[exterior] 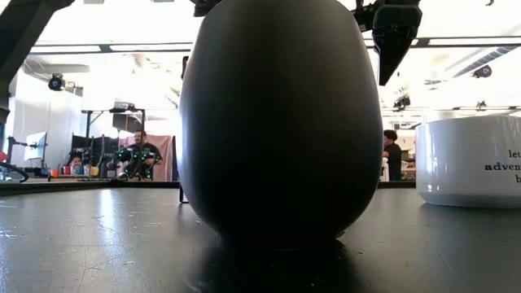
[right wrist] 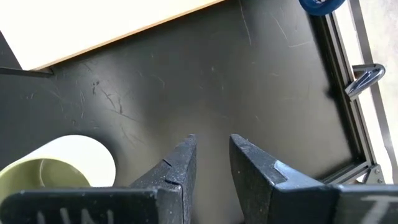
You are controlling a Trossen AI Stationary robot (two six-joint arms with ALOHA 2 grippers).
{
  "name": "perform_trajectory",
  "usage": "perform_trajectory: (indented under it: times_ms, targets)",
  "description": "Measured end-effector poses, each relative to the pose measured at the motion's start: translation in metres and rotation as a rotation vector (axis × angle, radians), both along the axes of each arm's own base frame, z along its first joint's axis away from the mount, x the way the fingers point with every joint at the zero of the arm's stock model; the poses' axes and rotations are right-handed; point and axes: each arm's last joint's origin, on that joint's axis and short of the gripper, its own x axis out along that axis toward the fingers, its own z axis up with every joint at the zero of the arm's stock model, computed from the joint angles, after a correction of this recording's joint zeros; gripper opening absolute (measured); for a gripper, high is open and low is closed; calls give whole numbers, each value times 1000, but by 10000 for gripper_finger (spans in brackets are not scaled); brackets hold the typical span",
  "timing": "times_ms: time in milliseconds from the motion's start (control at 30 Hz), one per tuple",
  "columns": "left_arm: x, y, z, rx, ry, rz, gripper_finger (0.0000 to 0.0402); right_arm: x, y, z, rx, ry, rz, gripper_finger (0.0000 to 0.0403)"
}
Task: Place coffee mugs
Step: Put the left blue patterned mug on the shelf
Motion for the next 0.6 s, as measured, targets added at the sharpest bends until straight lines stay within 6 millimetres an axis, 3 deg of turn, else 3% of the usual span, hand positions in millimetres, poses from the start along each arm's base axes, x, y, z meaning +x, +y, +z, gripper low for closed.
perform_trajectory:
  times_ms: [133,333,600]
  targets:
    - [8,2,-6,-3,49,-11,0,-1,0,0,1,6,0,84]
    - [19,0,1,5,27,-61,0,-1,0,0,1,6,0,84]
    - [19,-2,7,4,15,-75,11,-1,0,-3,2,17,5,84]
